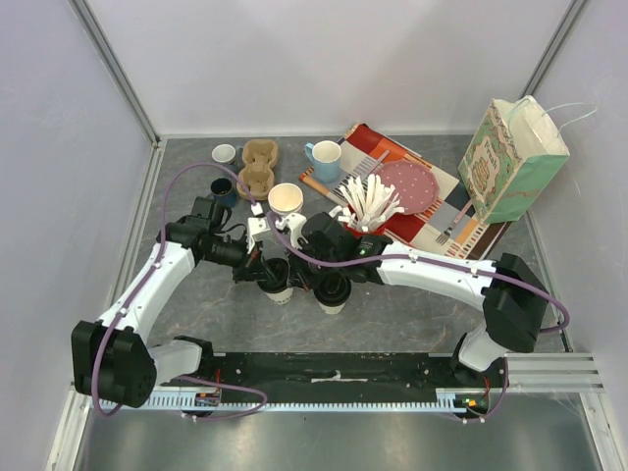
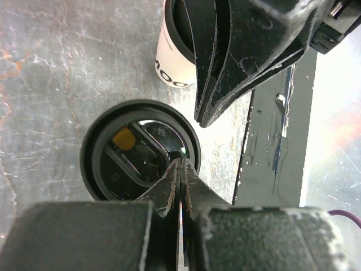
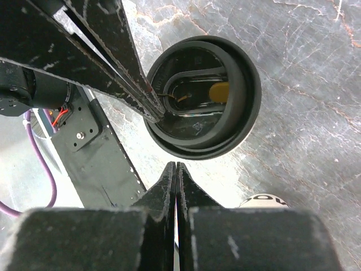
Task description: Pack the takeout coffee
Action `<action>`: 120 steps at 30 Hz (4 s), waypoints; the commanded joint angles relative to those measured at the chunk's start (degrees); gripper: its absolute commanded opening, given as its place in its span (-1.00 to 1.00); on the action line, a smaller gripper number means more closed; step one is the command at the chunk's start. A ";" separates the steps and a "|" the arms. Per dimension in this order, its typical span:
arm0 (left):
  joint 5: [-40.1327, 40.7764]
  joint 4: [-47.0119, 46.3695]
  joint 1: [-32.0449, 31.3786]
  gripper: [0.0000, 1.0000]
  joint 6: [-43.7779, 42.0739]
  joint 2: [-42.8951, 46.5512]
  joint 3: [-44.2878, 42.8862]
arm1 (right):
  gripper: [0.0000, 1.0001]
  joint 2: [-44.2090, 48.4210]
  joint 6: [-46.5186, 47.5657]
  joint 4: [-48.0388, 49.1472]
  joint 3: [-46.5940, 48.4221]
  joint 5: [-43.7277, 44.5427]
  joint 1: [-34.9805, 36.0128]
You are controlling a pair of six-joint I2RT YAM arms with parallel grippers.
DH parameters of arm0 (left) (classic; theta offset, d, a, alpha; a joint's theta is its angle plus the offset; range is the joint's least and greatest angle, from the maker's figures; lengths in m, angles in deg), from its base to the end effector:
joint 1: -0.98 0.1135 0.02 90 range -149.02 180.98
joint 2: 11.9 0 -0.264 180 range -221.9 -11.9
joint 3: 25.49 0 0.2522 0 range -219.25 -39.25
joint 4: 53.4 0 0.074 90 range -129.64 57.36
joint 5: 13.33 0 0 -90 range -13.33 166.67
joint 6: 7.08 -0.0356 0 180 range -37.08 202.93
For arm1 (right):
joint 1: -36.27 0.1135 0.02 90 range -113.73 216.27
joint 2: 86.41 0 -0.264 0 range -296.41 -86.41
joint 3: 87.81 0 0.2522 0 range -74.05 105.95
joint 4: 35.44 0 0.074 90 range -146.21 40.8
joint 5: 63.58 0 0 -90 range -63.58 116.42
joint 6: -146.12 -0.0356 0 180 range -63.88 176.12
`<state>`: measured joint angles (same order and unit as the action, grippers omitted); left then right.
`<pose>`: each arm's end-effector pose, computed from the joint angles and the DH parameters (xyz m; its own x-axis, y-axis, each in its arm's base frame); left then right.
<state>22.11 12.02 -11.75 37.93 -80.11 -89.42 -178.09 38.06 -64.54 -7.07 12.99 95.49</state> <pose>0.1949 -0.0738 0.2511 -0.3617 0.5020 -0.7856 0.9321 0.2098 -0.2951 0.1764 0.3122 0.2596 -0.6003 -0.4185 -0.6816 -0.7789 0.4993 0.3794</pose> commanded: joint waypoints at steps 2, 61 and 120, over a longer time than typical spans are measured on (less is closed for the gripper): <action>-1.60 -0.24 -0.28 -0.96 1.40 0.97 -4.75 | -1.00 1.15 1.72 -3.47 5.61 -0.02 -0.16; 7.37 -16.33 0.25 -0.95 9.48 -2.64 4.12 | -1.00 -5.62 -2.85 4.61 -3.00 -0.19 -4.38; 23.18 7.05 8.43 0.25 -35.15 -49.02 -63.38 | 0.96 10.90 21.49 -10.07 16.34 -4.32 -17.46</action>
<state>37.87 12.90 -0.69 17.74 -124.37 -148.09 -169.15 53.29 -74.72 11.20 9.12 79.86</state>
